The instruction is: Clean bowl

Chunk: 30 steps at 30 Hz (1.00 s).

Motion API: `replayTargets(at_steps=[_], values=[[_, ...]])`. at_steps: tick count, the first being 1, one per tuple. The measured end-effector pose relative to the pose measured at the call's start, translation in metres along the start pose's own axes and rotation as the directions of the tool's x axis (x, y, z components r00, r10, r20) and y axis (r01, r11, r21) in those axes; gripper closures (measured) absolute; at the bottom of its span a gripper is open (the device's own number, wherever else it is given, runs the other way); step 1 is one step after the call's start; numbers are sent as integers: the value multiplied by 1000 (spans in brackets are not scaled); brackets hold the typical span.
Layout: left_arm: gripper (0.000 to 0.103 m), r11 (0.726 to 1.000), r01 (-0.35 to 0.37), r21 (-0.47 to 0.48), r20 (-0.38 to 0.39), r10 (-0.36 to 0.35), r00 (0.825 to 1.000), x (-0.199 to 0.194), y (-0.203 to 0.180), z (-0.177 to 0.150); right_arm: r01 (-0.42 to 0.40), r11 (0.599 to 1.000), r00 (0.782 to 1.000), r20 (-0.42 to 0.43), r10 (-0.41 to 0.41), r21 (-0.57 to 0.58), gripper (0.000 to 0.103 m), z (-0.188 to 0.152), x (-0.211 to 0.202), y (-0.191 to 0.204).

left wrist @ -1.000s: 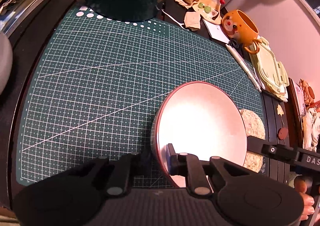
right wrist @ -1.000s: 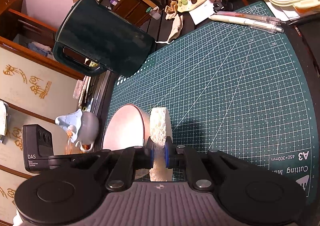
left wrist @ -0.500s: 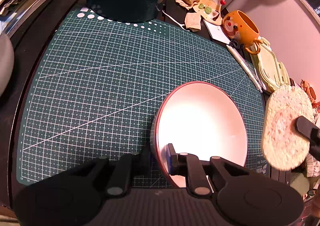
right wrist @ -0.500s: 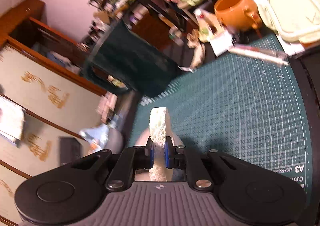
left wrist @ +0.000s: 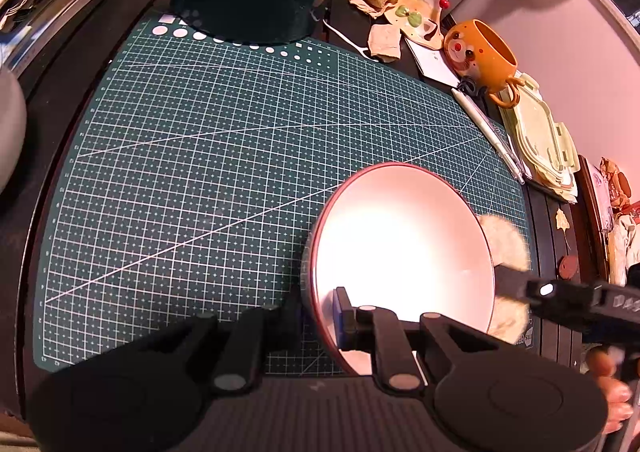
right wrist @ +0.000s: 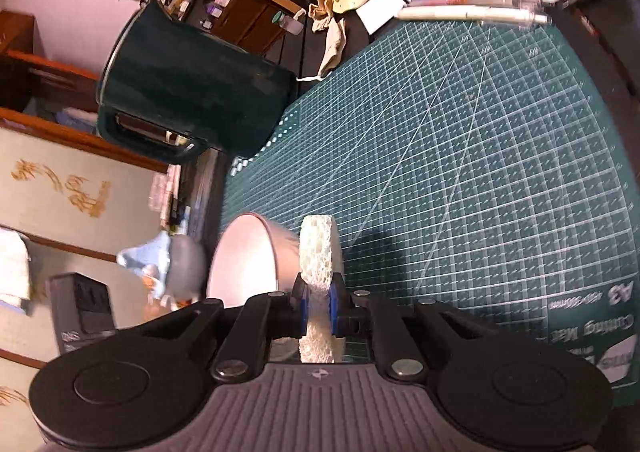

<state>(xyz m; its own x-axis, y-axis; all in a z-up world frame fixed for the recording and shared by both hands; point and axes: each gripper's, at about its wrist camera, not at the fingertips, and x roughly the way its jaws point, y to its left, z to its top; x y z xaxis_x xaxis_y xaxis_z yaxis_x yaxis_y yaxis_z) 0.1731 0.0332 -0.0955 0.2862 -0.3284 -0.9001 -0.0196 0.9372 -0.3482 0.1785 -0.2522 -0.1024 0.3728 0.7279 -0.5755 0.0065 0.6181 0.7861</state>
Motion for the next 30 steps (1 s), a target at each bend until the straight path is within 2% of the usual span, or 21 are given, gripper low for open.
replayTargets(at_steps=[6, 11, 16, 19, 21, 26, 30], values=[[89, 1000, -3, 4, 0, 3, 1000, 0, 0, 0, -72, 997, 995, 72, 74, -29, 93, 2, -29, 15], [89, 1000, -3, 5, 0, 3, 1000, 0, 0, 0, -99, 993, 989, 103, 106, -71, 94, 6, -43, 24], [89, 1000, -4, 0, 2, 4, 1000, 1, 0, -2, -18, 996, 993, 115, 29, -91, 94, 9, -39, 19], [89, 1000, -4, 1, 2, 4, 1000, 1, 0, -1, 47, 996, 995, 91, -41, -74, 94, 10, -25, 9], [89, 1000, -4, 2, 2, 4, 1000, 1, 0, 0, 61, 997, 997, 52, -58, -53, 94, 8, -11, 2], [89, 1000, -9, -4, 5, 9, 1000, 1, -2, -2, 33, 999, 999, 2, -33, -25, 94, 4, 3, -2], [89, 1000, -11, -1, 5, 11, 1000, 1, -3, -2, -8, 1000, 1000, 12, 8, -22, 93, 1, -6, 4]])
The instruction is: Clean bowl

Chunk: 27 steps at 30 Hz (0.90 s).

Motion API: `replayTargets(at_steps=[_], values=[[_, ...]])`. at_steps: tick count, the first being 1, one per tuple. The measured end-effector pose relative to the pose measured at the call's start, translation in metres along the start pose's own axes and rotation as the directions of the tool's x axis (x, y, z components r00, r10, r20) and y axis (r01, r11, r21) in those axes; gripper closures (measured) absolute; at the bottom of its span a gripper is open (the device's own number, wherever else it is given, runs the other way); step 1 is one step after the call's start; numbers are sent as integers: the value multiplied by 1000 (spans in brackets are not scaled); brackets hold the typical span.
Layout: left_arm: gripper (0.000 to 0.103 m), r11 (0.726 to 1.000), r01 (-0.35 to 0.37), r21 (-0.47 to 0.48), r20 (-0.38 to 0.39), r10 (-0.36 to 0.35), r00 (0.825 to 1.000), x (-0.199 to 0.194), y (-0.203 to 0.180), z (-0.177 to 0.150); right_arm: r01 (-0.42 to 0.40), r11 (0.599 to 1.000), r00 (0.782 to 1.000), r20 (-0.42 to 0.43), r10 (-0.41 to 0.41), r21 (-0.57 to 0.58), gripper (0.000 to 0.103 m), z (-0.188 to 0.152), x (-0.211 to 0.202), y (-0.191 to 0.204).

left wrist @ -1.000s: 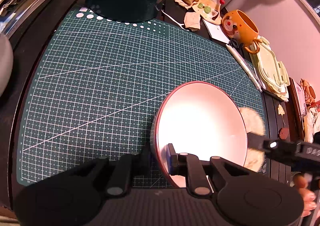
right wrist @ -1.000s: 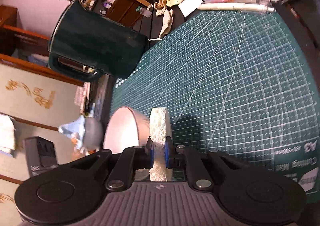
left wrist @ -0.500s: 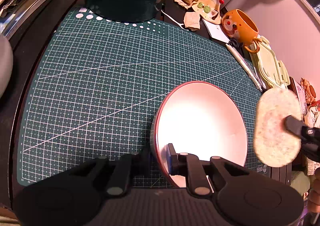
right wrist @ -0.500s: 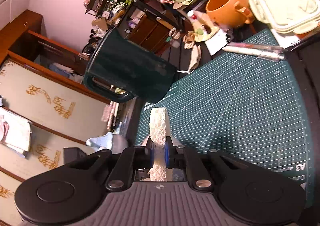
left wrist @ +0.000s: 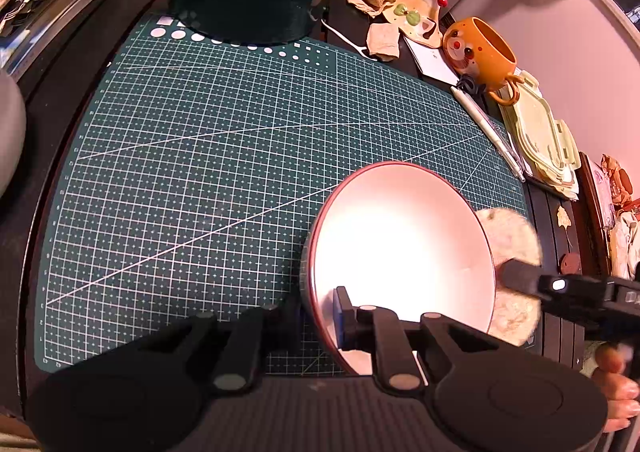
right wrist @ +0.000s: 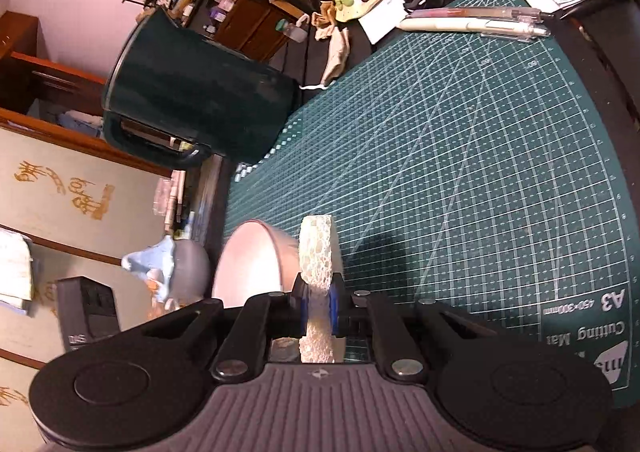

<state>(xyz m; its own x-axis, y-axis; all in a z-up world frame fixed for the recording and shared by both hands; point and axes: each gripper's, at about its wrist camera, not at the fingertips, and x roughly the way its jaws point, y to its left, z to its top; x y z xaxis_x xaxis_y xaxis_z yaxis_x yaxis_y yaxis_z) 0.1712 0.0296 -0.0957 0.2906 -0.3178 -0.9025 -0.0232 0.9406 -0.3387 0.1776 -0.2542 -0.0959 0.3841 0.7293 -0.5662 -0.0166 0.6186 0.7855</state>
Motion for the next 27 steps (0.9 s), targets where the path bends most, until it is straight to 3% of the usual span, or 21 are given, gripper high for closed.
replayTargets(at_steps=[10, 13, 19, 22, 27], values=[[89, 1000, 1, 2, 0, -1, 1000, 0, 0, -1, -50, 995, 994, 95, 59, -90, 94, 4, -38, 27], [88, 1000, -1, 3, 1, 1, 1000, 0, 0, -1, -1, 993, 993, 113, 14, -114, 94, 5, -39, 29], [88, 1000, -3, 6, 1, 3, 1000, 0, -1, 0, 108, 988, 993, 67, -101, -110, 94, 4, -14, 15], [88, 1000, -3, 5, 1, 3, 1000, 0, -1, 0, 106, 990, 994, 33, -104, -91, 94, 4, -3, 9], [88, 1000, -3, 1, 2, 3, 1000, 0, -1, -1, 37, 999, 999, -23, -37, -22, 93, -1, 9, 0]])
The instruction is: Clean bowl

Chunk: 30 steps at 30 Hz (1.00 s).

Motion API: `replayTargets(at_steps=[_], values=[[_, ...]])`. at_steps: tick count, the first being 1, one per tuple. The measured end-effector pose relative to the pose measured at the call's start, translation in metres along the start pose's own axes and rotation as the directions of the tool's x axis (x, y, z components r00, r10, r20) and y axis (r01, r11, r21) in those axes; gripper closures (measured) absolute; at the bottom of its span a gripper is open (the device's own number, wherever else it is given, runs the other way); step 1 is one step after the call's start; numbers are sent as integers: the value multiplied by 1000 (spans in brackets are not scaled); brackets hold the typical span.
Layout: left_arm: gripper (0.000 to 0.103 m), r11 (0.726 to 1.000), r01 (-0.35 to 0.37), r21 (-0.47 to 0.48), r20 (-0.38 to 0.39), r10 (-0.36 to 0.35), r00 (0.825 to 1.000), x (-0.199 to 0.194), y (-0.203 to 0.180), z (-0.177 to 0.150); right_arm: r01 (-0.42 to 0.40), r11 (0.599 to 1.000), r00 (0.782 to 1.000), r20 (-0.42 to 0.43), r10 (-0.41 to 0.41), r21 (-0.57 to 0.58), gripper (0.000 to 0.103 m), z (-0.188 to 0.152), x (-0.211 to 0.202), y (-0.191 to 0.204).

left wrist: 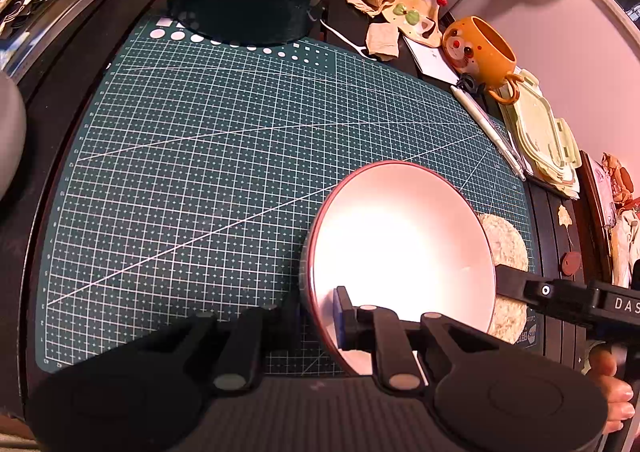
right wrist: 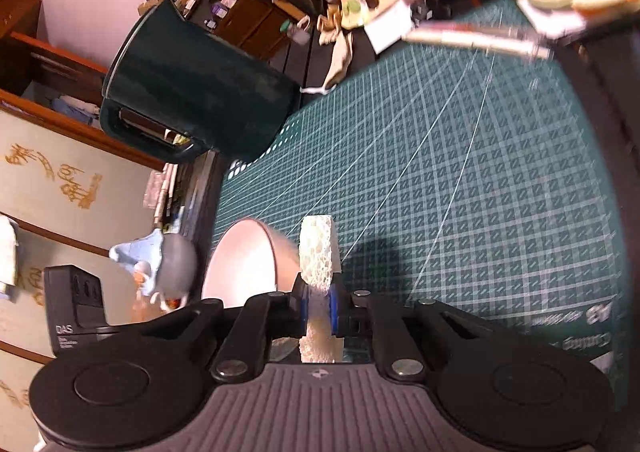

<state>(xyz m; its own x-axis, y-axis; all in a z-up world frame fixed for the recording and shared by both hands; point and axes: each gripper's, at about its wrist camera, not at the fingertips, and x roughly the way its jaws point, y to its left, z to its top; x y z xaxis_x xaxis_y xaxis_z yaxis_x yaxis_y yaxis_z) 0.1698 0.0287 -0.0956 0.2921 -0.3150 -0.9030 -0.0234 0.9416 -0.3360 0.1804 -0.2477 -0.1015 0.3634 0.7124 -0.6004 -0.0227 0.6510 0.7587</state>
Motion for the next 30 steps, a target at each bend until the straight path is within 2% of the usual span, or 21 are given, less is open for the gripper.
replayTargets(at_steps=[4, 9, 13, 15, 17, 21, 24, 30], values=[[88, 1000, -1, -3, -1, 1, 1000, 1, 0, 0, -28, 1000, 1000, 11, 28, 1, 93, -2, -8, 6], [88, 1000, -1, 3, -1, 1, 1000, 1, 1, 1, -52, 998, 996, 67, 54, -33, 93, -1, -28, 20], [88, 1000, -1, 3, -1, 1, 1000, 1, 2, 1, -33, 997, 993, 108, 40, -68, 94, 1, -40, 26], [88, 1000, -1, 3, -1, 1, 1000, 1, 2, 1, 16, 995, 991, 137, -3, -100, 94, 2, -46, 29], [88, 1000, 1, 4, -2, -1, 1000, 1, 3, 1, 51, 993, 989, 140, -36, -104, 93, 3, -44, 27], [88, 1000, 2, 4, -2, -2, 1000, 1, 3, 0, 84, 995, 994, 69, -80, -57, 93, 2, -20, 10], [88, 1000, 2, 2, -3, -2, 1000, 1, 3, 0, 29, 1000, 999, 14, -29, 8, 94, 1, -4, 0], [88, 1000, 3, 1, -4, -3, 1000, 1, 3, 1, -12, 999, 998, 64, 14, -32, 93, 2, -24, 15]])
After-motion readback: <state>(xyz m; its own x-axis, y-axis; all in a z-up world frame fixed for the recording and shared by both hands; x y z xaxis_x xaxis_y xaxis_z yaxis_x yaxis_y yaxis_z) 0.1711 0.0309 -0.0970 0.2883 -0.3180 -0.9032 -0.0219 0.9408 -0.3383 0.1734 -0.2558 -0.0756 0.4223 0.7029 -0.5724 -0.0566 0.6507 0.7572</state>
